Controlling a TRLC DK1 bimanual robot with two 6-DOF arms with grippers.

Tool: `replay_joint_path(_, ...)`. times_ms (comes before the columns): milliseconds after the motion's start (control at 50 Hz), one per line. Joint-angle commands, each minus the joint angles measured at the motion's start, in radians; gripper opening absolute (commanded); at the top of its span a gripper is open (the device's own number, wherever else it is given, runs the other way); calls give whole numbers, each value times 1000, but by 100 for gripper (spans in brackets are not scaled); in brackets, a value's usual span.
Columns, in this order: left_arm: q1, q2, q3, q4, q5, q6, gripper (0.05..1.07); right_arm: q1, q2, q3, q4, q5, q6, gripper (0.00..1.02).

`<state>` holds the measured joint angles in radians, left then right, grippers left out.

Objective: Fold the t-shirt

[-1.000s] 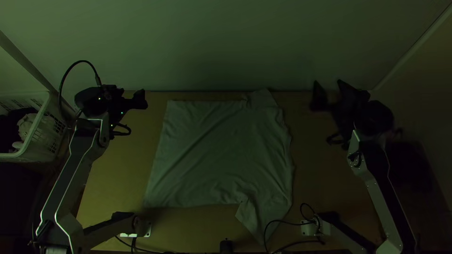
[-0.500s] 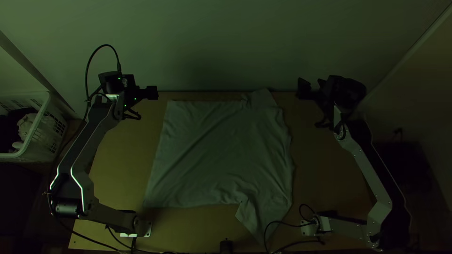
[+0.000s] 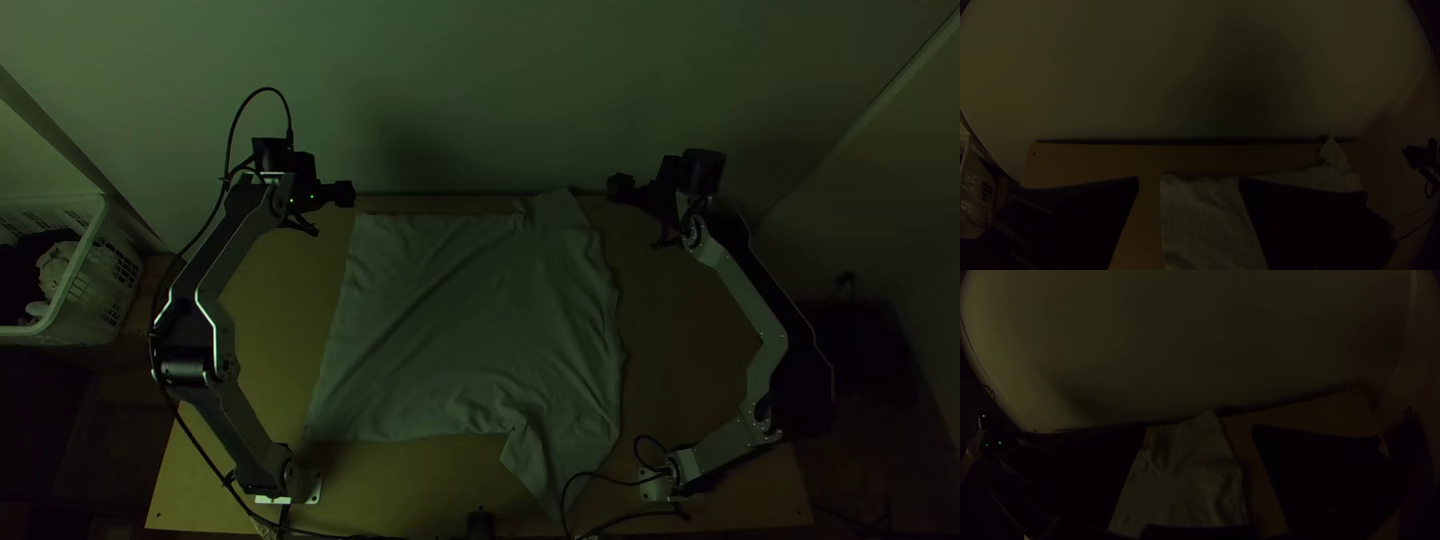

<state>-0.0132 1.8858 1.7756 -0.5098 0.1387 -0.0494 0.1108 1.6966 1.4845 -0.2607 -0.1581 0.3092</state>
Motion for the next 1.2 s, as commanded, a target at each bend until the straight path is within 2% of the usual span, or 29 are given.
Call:
replay_joint_path(0, 5, 75, 76, -39, 9, -15, 102, -23, 64, 71, -25, -27, 27, 98)
replay_joint_path(120, 5, 133, 125, -67, 21, -10, 101, -39, 140, 154, -98, -69, 36, 98)
replay_joint_path(400, -1, 292, 275, -139, -42, -3, 101, -37, 244, 244, -155, -74, 61, 98)
replay_joint_path(620, 1, 378, 337, -159, -59, 6, 101, -33, 330, 339, -265, -75, 67, 98)
replay_joint_path(720, 1, 406, 357, -162, -68, 13, 95, -28, 344, 349, -267, -77, 67, 98)
replay_joint_path(1180, -5, 498, 412, -159, -103, 69, 95, -23, 416, 393, -267, -75, 62, 98)
